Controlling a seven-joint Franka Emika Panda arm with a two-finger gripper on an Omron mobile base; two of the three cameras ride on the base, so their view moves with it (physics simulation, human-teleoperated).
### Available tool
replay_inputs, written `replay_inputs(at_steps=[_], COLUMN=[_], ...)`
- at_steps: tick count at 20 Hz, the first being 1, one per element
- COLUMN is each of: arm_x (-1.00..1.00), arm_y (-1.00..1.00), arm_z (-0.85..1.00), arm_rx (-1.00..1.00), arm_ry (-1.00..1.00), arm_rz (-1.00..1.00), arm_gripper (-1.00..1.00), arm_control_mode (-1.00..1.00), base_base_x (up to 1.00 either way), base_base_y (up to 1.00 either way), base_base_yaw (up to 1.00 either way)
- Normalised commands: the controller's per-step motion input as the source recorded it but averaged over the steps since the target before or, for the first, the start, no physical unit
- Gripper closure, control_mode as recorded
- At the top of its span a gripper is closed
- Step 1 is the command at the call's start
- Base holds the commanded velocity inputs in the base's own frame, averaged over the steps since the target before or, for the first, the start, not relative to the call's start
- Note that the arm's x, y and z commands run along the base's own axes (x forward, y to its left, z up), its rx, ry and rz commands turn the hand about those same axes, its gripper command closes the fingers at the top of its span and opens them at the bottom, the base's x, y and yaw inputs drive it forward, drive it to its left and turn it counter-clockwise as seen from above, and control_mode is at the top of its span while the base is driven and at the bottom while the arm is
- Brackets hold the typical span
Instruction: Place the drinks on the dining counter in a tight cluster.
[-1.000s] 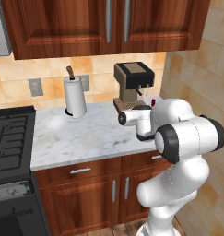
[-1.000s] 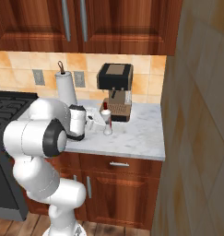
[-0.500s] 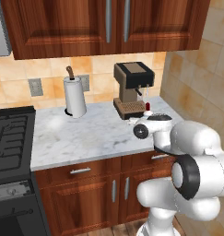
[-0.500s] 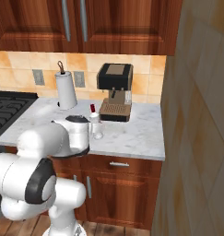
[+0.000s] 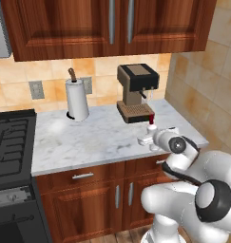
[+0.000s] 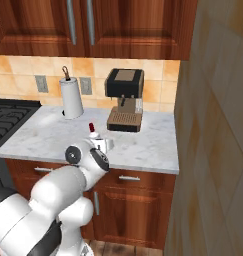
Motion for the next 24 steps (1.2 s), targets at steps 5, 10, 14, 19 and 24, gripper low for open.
replay_inputs(at_steps=[5,10,14,19,24], arm_x=[-0.33,-0.24,-0.31,-0.39,-0.51], arm_y=[0.12,0.07,0.12,0.08,0.02], arm_z=[0.57,0.63,0.55,0.51,0.48], arm_rx=[0.02,0.09,0.15,0.14,0.00], arm_ry=[0.17,0.24,0.34,0.29,0.21], arm_rz=[0.29,0.21,0.15,0.03,0.00], arm_gripper=[1.00,1.00,1.00,1.00,1.00], arm_control_mode=[-1.00,-1.00,-1.00,-1.00,-1.00], base_base_x=[0.00,0.00,0.00,0.00,0.00], base_base_y=[0.00,0.00,0.00,0.00,0.00], base_base_yaw=[0.00,0.00,0.00,0.00,0.00])
